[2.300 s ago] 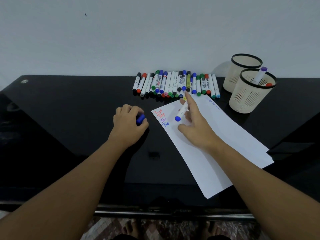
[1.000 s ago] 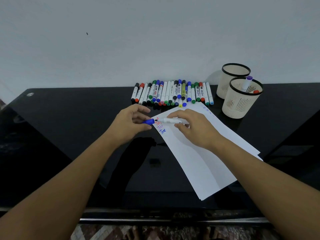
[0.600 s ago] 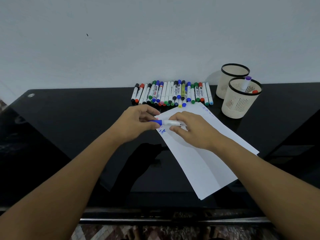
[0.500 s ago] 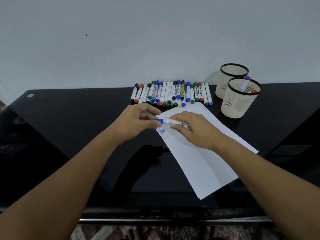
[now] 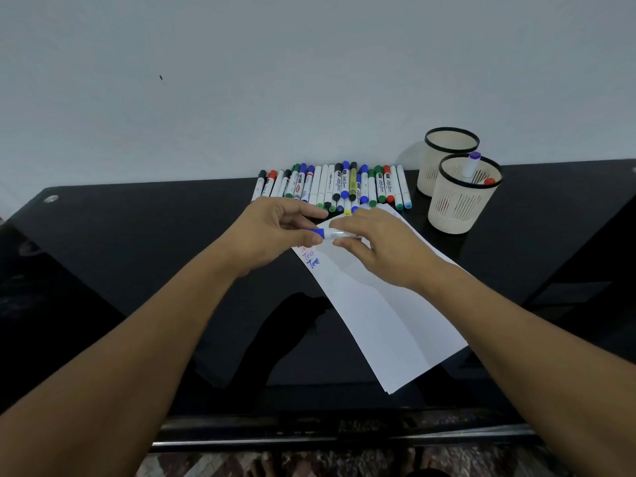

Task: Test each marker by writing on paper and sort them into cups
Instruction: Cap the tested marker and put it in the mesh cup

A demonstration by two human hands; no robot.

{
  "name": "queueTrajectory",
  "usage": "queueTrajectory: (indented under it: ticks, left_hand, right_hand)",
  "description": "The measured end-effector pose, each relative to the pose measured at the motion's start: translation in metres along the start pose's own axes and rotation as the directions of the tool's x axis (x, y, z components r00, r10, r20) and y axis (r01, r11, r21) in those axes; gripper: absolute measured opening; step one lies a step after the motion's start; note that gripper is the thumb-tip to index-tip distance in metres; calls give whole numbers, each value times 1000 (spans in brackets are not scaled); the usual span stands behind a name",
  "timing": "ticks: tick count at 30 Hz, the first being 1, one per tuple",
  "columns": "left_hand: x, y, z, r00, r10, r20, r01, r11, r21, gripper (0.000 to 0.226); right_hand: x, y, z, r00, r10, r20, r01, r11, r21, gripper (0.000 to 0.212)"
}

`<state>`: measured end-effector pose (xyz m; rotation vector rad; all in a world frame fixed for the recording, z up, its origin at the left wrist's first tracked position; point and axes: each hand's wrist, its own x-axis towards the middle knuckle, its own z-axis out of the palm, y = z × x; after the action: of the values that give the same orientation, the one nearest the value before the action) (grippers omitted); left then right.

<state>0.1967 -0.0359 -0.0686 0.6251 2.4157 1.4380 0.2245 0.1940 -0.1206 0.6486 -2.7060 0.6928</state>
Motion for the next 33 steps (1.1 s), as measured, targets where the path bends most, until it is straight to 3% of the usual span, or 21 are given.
queueTrajectory:
  ticks: [4,10,12,17,20,25,33]
  left_hand:
    - [3,6,4,1000,-1,-22,1,1000,-5,46]
    - [24,-2,23,990,-24,-138,15,997,-72,70]
    - [30,-10,23,989,-54,-136,56,998,10,72]
    - [37,-34,37,987,-151,61,116,915,386,74]
    - [47,-27,50,994,-87,69,43,871,490,69]
    - [66,-2,66,997,23,73,-58,854,517,60]
    - [88,36,89,984,136,112,-175,836,521,55]
  right_hand:
    - [-3,0,-2,998,40,-53,-42,999,-28,27]
    - [-22,17,-10,929,309,-201,-332,938,-93,38]
    - [-28,24,-25,900,373,-227,-386,922,-13,37]
    - [-36,35,-70,830,415,-374,-415,906,85,22]
    - [-38,41,-94,751,498,-433,-457,866,202,22]
    - [-41,55,-121,631,609,-481,-458,792,403,27]
    - [-31,77,-138,570,640,-516,-473,768,432,30]
